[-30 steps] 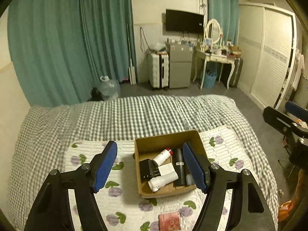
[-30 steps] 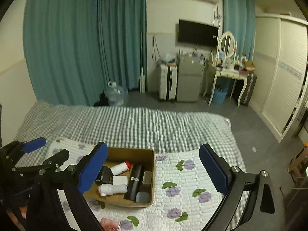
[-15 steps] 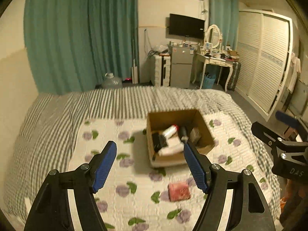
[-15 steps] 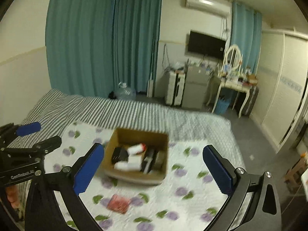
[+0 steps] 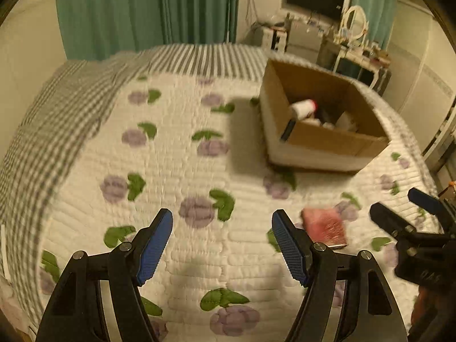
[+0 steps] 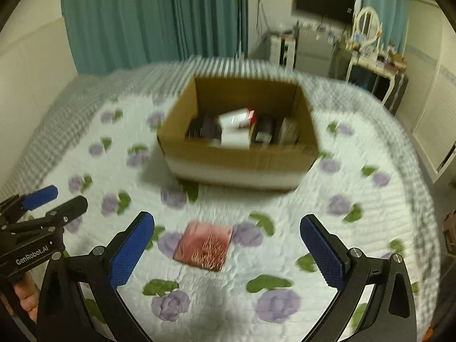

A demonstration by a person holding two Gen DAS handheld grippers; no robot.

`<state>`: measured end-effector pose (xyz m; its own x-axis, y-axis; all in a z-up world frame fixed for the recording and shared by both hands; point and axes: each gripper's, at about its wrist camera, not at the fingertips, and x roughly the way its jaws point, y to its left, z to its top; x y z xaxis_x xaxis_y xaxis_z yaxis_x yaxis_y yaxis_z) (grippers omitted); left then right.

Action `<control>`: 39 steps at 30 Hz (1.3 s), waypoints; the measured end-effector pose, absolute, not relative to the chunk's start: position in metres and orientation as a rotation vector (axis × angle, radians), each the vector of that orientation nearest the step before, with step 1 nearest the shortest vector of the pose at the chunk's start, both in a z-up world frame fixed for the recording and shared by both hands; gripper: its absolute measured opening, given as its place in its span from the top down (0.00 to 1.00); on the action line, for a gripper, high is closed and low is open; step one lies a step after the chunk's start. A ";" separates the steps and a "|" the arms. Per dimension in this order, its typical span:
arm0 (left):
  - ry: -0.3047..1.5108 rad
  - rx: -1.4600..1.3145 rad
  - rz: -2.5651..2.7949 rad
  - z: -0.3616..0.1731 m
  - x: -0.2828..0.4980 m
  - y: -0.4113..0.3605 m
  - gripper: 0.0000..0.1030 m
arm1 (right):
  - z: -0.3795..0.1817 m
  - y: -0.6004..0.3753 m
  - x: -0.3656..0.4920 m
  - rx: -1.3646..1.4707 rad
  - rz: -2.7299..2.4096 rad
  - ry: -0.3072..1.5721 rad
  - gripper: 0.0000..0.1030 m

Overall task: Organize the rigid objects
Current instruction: 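Withdraw both tools from the box and move toward the pink card case, then grasp the pink rose-printed card case with the right tool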

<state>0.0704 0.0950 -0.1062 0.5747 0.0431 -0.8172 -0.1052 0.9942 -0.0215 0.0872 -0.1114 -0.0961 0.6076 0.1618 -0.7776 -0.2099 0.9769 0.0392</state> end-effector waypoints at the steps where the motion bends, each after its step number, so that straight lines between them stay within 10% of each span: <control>1: 0.966 -0.068 0.089 -0.113 0.072 0.095 0.27 | -0.112 -0.107 0.091 -0.069 0.219 0.924 0.00; 32: 1.093 -0.003 0.077 -0.140 0.071 0.069 0.27 | -0.183 -0.093 0.108 -0.072 0.309 1.128 0.33; 33: 1.086 0.003 0.069 -0.136 0.070 0.064 0.27 | -0.179 -0.094 0.105 -0.080 0.310 1.119 0.40; 34: 1.081 0.007 0.064 -0.133 0.069 0.061 0.27 | -0.174 -0.098 0.100 -0.104 0.298 1.100 0.76; 35: 1.075 0.011 0.059 -0.129 0.069 0.058 0.27 | -0.170 -0.101 0.098 -0.118 0.288 1.091 0.91; 39: 1.058 0.024 0.035 -0.120 0.064 0.045 0.27 | -0.165 -0.115 0.096 -0.102 0.314 1.125 0.98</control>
